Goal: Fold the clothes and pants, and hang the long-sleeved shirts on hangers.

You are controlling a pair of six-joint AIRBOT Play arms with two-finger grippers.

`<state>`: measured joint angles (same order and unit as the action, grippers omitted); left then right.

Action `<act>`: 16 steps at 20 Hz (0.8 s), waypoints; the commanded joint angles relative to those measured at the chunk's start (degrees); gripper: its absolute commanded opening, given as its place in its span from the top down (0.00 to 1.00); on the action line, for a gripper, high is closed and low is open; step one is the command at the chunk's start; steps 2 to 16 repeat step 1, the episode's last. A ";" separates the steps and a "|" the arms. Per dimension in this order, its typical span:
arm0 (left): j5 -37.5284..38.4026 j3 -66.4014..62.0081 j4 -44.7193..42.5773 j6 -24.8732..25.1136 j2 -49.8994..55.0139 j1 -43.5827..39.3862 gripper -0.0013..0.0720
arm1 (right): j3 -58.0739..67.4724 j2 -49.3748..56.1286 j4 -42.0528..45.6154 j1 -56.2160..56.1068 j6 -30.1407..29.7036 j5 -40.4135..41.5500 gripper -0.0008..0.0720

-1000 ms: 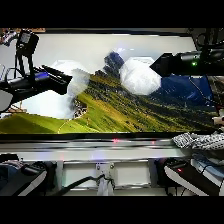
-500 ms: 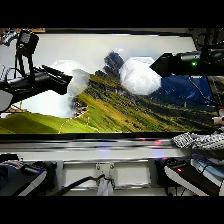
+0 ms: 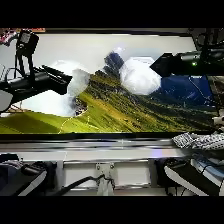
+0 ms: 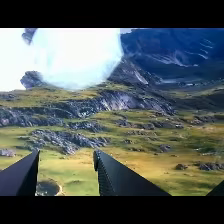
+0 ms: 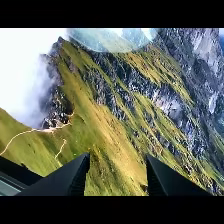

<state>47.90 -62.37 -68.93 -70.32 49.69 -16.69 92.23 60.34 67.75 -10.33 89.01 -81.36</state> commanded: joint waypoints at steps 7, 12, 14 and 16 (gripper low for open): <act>0.00 0.02 -0.02 0.00 -0.02 -0.02 0.51 | -0.02 -0.04 0.00 -0.07 0.02 0.00 0.44; 0.00 0.02 -0.02 0.00 -0.02 -0.02 0.51 | -0.02 -0.04 0.00 -0.07 0.02 0.00 0.44; 0.00 0.02 -0.02 0.00 -0.02 -0.02 0.51 | -0.02 -0.04 0.00 -0.07 0.02 0.00 0.44; 0.00 0.02 -0.02 0.00 -0.02 -0.02 0.51 | -0.02 -0.04 0.00 -0.07 0.02 0.00 0.44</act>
